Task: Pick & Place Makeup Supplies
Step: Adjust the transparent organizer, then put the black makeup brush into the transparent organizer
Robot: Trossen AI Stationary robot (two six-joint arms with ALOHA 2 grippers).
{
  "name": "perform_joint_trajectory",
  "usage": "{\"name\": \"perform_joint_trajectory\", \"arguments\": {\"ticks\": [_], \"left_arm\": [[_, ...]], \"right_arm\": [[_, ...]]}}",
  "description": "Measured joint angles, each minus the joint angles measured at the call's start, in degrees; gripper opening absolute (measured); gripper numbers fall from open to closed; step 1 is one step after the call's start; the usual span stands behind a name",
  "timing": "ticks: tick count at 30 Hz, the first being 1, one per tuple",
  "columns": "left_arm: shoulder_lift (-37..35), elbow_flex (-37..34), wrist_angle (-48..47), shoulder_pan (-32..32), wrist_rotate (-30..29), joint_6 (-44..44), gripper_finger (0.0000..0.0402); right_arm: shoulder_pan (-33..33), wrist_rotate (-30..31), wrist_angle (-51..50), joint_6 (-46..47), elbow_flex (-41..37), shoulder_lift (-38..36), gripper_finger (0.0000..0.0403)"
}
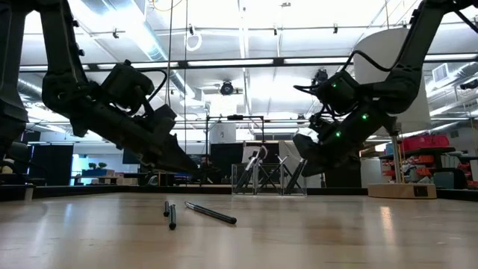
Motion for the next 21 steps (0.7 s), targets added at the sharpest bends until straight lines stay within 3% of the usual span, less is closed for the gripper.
{"name": "perform_joint_trajectory", "arguments": {"ticks": [13,17,21], "left_arm": [[0.0,0.0,-0.1,-0.3,-1.0,0.6,0.0142],[0.0,0.0,-0.1,-0.3,-1.0,0.6,0.0142],[0.0,0.0,-0.1,-0.3,-1.0,0.6,0.0142]], "right_arm": [[-2.3,1.4,0.0,-1.2,0.0,0.0,0.0005],[1.3,-0.5,-0.3,1.5,0.0,0.0,0.0004],[9.0,-0.5,-0.1,6.7,0.0,0.0,0.0004]]}}
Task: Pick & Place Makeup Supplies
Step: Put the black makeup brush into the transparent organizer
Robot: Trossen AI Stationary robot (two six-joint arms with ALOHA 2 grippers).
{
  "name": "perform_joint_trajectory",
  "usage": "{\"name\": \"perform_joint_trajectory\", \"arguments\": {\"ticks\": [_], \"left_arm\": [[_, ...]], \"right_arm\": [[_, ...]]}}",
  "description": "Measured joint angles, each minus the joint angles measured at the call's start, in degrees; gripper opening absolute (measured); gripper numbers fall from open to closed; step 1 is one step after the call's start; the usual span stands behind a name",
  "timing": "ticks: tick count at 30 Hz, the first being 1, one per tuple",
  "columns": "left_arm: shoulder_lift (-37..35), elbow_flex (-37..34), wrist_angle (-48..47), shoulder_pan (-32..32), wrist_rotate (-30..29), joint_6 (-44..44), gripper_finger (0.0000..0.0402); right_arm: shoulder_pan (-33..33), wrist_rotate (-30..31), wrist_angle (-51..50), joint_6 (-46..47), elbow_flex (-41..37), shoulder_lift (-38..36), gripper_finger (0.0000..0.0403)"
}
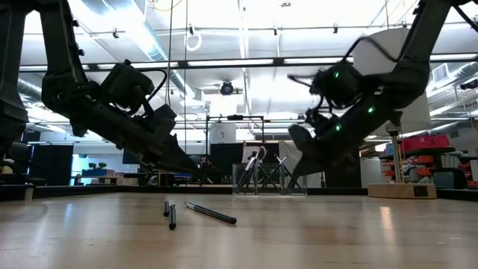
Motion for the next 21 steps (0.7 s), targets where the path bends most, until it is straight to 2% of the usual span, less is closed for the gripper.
{"name": "perform_joint_trajectory", "arguments": {"ticks": [4,9,12,15,18,21], "left_arm": [[0.0,0.0,0.5,0.0,0.0,0.9,0.0142],[0.0,0.0,2.7,0.0,0.0,2.5,0.0142],[0.0,0.0,3.7,0.0,0.0,2.8,0.0142],[0.0,0.0,4.4,0.0,0.3,2.8,0.0142],[0.0,0.0,4.4,-0.3,1.9,2.3,0.0142],[0.0,0.0,4.2,-1.6,3.2,1.8,0.0142]], "right_arm": [[11.3,1.7,4.8,3.3,0.0,0.0,0.0002],[24.4,1.8,13.0,2.6,0.0,0.0,0.0002],[29.5,1.9,21.3,7.0,0.0,0.7,0.0003],[32.3,1.8,27.9,7.4,1.4,3.8,0.0016],[34.0,1.5,20.5,5.8,8.2,8.0,0.0047],[34.7,0.8,4.9,1.7,18.0,12.8,0.0092]]}}
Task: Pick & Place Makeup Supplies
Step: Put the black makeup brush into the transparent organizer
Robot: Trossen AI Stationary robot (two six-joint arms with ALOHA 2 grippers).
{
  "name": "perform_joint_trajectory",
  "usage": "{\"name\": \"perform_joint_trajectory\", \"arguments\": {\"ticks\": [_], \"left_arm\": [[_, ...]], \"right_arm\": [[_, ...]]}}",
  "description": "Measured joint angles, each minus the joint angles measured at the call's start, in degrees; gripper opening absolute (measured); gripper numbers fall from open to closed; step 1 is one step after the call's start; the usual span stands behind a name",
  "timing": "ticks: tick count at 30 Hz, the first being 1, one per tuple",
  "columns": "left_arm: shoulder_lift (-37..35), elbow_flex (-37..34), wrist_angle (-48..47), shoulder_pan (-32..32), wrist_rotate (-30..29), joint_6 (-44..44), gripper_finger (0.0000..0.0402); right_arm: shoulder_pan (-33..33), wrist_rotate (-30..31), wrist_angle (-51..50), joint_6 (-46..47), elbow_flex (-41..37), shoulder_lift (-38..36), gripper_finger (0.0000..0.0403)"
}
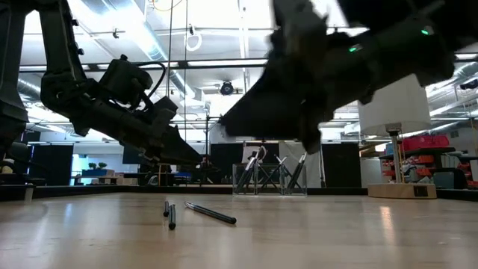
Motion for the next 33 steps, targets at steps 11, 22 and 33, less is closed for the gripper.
{"name": "perform_joint_trajectory", "arguments": {"ticks": [11,22,33], "left_arm": [[0.0,0.0,-0.6,-5.2,0.1,-0.7,0.0142],[0.0,0.0,-0.9,-5.8,-1.1,-0.3,0.0142],[0.0,0.0,-0.9,-5.8,-1.6,0.4,0.0142]], "right_arm": [[0.7,20.7,-21.0,-0.2,20.6,14.5,0.0211],[-0.7,18.1,-25.4,1.6,21.9,19.3,0.0149],[-0.8,16.0,-23.0,6.0,16.5,19.8,0.0018]]}}
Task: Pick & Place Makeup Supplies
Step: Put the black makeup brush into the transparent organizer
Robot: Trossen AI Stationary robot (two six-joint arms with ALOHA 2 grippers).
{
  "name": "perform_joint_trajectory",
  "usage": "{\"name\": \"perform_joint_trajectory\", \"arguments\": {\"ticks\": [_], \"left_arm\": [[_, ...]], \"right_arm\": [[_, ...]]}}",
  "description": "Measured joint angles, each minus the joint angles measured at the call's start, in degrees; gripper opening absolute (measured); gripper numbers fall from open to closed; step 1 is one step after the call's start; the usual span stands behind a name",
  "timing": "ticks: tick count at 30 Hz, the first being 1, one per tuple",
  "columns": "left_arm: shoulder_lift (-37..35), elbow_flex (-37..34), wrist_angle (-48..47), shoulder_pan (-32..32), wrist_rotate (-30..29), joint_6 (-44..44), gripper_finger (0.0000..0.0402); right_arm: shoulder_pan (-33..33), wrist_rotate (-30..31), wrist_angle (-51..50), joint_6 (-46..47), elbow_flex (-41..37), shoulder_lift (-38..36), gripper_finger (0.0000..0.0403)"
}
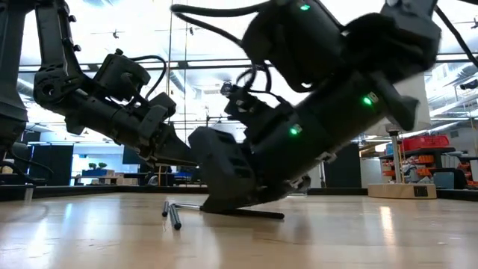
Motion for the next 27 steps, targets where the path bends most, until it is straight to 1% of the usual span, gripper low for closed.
{"name": "perform_joint_trajectory", "arguments": {"ticks": [1,4,8,11,14,18,22,24,27], "left_arm": [[0.0,0.0,0.0,0.0,0.0,0.3,0.0142],[0.0,0.0,0.0,0.0,0.1,0.7,0.0142],[0.0,0.0,0.0,0.0,0.6,0.9,0.0142],[0.0,0.0,0.0,0.0,0.6,1.2,0.0142],[0.0,0.0,0.1,0.0,0.7,2.2,0.0142],[0.0,0.0,0.1,0.0,2.8,3.4,0.0142],[0.0,0.0,0.2,0.0,5.0,4.4,0.0142],[0.0,0.0,0.8,0.0,6.0,4.7,0.0142],[0.0,0.0,3.3,0.0,9.5,6.0,0.0142]], "right_arm": [[0.0,0.0,2.4,0.4,-1.1,0.0,0.0014],[0.1,-0.6,11.0,2.5,-4.9,0.0,0.0017],[0.0,-2.5,17.8,-0.6,-8.3,-0.9,0.0008],[-0.6,-2.3,20.5,-3.7,-9.0,-1.7,0.0008],[-0.9,-0.7,18.8,-6.3,-9.3,-3.7,0.0007],[-0.9,-0.1,16.1,-7.8,-12.4,-8.1,0.0006],[0.2,0.1,17.2,-6.3,-19.0,-15.1,0.0006],[0.8,0.3,21.0,-6.0,-22.9,-18.6,0.0006],[1.2,0.7,32.7,-8.7,-28.7,-22.5,0.0005]]}}
